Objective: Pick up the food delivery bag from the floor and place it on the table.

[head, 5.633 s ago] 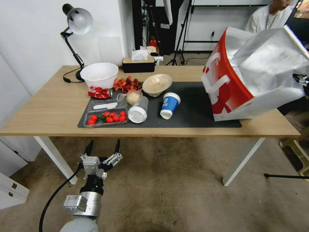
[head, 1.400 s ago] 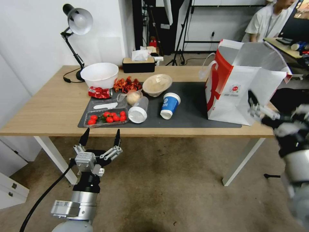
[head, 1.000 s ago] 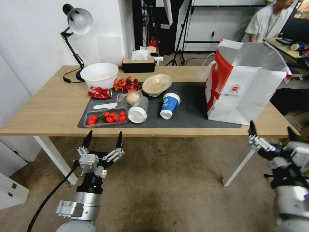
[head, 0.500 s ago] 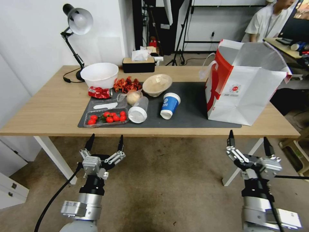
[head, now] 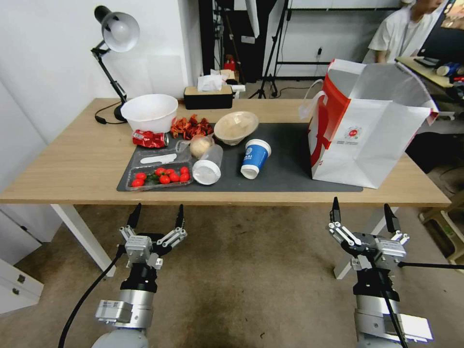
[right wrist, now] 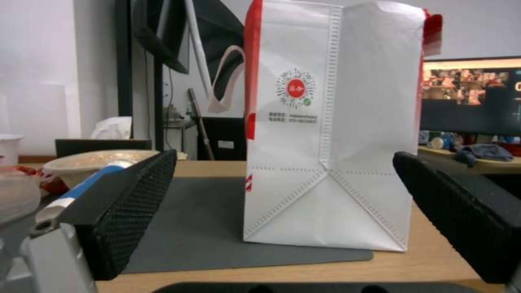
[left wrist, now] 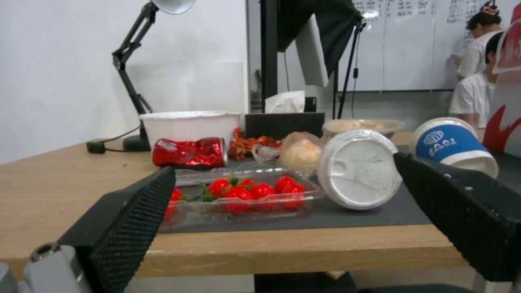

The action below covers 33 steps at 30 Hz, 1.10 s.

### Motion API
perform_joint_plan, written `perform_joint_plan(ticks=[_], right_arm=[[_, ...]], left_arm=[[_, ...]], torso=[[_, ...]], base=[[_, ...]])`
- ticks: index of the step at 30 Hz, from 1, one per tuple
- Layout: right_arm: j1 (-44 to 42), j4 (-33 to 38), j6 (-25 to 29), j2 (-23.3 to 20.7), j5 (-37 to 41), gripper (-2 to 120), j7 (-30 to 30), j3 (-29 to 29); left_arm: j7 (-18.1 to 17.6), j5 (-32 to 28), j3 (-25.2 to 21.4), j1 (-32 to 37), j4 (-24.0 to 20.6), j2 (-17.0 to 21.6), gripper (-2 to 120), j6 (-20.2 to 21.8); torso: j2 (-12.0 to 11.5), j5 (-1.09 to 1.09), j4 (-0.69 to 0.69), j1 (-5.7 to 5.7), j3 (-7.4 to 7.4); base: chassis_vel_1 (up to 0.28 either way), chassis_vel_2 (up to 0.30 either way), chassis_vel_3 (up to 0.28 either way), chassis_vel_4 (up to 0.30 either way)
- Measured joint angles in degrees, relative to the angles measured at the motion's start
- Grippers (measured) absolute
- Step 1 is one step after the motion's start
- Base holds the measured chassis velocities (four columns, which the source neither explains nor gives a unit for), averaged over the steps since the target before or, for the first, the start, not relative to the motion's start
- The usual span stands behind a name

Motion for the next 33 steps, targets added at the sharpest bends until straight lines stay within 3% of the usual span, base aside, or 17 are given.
perform_joint_plan(ticks=[33], right_arm=[[-0.5, -0.4, 0.5, -0.9, -0.9, 100, -1.6, 1.1]], left_arm=[[-1.1, 0.1, 0.1, -0.4, 0.7, -0.1, 100, 0.1]], torso=[[0.0, 0.00, 0.00, 0.00, 0.00]], base=[[0.000, 0.000, 0.000, 0.000]])
